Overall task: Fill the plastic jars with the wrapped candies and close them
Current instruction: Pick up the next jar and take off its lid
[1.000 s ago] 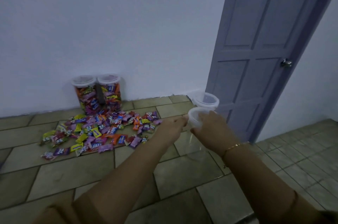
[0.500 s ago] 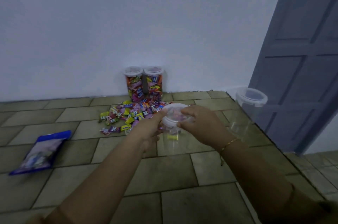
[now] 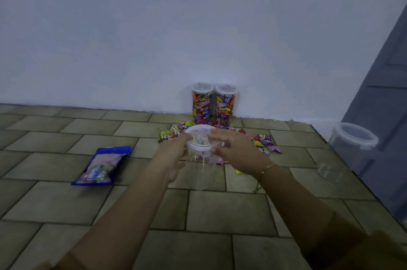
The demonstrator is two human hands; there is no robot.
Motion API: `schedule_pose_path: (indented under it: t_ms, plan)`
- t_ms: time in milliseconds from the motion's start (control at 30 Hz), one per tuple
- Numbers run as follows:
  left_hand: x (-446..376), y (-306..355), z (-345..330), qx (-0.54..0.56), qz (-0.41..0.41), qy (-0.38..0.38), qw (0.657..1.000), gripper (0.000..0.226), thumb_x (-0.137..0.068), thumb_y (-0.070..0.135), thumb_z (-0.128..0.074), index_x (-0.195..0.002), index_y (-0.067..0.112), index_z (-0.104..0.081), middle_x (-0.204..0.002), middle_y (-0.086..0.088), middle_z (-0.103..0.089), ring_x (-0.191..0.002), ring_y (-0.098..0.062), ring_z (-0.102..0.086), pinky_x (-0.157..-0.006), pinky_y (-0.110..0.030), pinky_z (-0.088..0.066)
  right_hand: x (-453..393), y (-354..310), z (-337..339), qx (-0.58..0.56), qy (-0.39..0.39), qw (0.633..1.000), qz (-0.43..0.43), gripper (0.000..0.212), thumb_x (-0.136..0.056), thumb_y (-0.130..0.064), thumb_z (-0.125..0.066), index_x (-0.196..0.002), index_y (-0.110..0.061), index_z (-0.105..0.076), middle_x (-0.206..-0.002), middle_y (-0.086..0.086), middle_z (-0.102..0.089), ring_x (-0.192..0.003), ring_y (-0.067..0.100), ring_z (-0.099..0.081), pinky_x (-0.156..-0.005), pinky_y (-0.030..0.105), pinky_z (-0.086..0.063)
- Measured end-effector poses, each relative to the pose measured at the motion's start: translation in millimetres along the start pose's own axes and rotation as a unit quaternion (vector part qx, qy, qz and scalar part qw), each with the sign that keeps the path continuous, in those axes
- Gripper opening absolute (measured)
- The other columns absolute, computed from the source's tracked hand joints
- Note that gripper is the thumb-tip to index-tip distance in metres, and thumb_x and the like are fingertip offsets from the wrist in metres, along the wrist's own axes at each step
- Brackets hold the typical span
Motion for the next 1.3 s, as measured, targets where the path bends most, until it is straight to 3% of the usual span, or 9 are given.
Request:
schedule_pose_path:
  t_ms: [133,267,367,467,700,867,1033,1133,1300]
  plan:
    - [4,-12,-6,0.026,-0.055,-0.107,0.992,0.038,-0.072,0.026,-0.052,-0.109,0.020,-0.059,-0.102,0.001,-0.057,-0.089,-0.011,-0.049,-0.078,-0.030,-0.033,6,10,4,-0.130,0.085,0.988,-0.027,0.044,-0.087,-0.017,-0.063,-0.129,-0.022,-0.052,-0.139,-0.008,-0.042,-0.128,0.006,-0.037,-0.108,0.030,-0.032]
    - [-6,-23,-7,-0.167,-0.132,-0.109,0.971,0.089,-0.069,0.011,-0.072,-0.143,0.018,-0.022,-0.133,0.002,-0.045,-0.105,-0.003,-0.049,-0.077,-0.020,-0.044,21,31,3,-0.243,0.227,0.934,-0.129,0.029,-0.082,-0.042,-0.066,-0.090,-0.017,-0.054,-0.090,0.000,-0.056,-0.082,0.010,-0.054,-0.073,0.016,-0.047]
    - [1,-18,-22,-0.207,-0.216,-0.118,0.947,0.088,-0.068,0.001,-0.081,-0.138,0.015,-0.030,-0.124,0.009,-0.053,-0.101,0.013,-0.053,-0.074,-0.003,-0.042,19,36,-22,-0.273,0.161,0.927,-0.203,0.050,-0.083,-0.050,-0.061,-0.067,-0.004,-0.048,-0.065,0.017,-0.055,-0.053,0.012,-0.039,-0.048,0.019,-0.033]
    - [2,-15,-29,-0.172,-0.251,-0.113,0.946,0.079,-0.068,-0.011,-0.076,-0.129,0.018,-0.036,-0.115,0.012,-0.054,-0.095,0.019,-0.054,-0.072,-0.001,-0.042,17,39,-33,-0.316,0.148,0.911,-0.221,0.069,-0.085,-0.048,-0.059,-0.089,0.021,-0.053,-0.079,0.037,-0.054,-0.056,0.018,-0.038,-0.045,0.022,-0.028]
    - [-14,-25,-23,-0.187,-0.239,-0.120,0.945,0.095,-0.062,0.012,-0.087,-0.138,0.022,-0.031,-0.132,0.006,-0.051,-0.120,-0.004,-0.051,-0.089,-0.012,-0.045,15,36,-40,-0.361,0.078,0.897,-0.244,0.047,-0.091,-0.045,-0.051,-0.063,-0.008,-0.050,-0.056,0.006,-0.042,-0.046,0.011,-0.040,-0.040,0.020,-0.029]
    - [-19,-13,-13,-0.319,-0.205,-0.156,0.912,0.094,-0.067,0.015,-0.085,-0.141,0.016,-0.028,-0.124,0.011,-0.047,-0.106,0.001,-0.048,-0.071,0.007,-0.035,1,34,6,-0.109,-0.018,0.958,-0.266,0.068,-0.083,-0.072,-0.035,-0.063,-0.010,-0.056,-0.060,0.006,-0.056,-0.058,0.018,-0.051,-0.055,0.024,-0.038]
    - [-32,-8,-7,-0.389,-0.125,-0.235,0.882,0.095,-0.060,0.019,-0.088,-0.140,0.024,-0.037,-0.128,0.012,-0.053,-0.118,-0.007,-0.051,-0.090,-0.015,-0.042,-63,9,30,0.079,0.017,0.981,-0.174,0.081,-0.088,-0.067,-0.032,-0.081,0.008,-0.064,-0.083,0.023,-0.064,-0.071,0.029,-0.056,-0.070,0.033,-0.042]
    - [-29,-4,-10,-0.390,-0.105,-0.276,0.872,0.077,-0.064,-0.001,-0.082,-0.129,0.023,-0.046,-0.116,0.016,-0.057,-0.104,0.005,-0.053,-0.074,-0.004,-0.044,-79,-6,2,0.129,-0.065,0.977,-0.154,0.064,-0.095,-0.055,-0.030,-0.054,-0.008,-0.044,-0.056,0.009,-0.043,-0.054,0.018,-0.041,-0.053,0.027,-0.031]
    - [-24,-1,-14,-0.404,-0.100,-0.315,0.853,0.066,-0.069,-0.008,-0.076,-0.118,0.026,-0.047,-0.102,0.020,-0.055,-0.090,0.006,-0.053,-0.064,0.000,-0.042,-87,3,-28,0.053,-0.122,0.970,-0.205,0.030,-0.102,-0.013,-0.030,-0.076,-0.014,-0.046,-0.074,0.004,-0.043,-0.065,0.020,-0.042,-0.055,0.025,-0.034]
Point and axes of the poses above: each hand's wrist, its own x-axis away from the middle knuckle, its own z-axis out of the back of the hand, y = z × x, the point moved 8 cm from there along -x, towards the middle knuckle
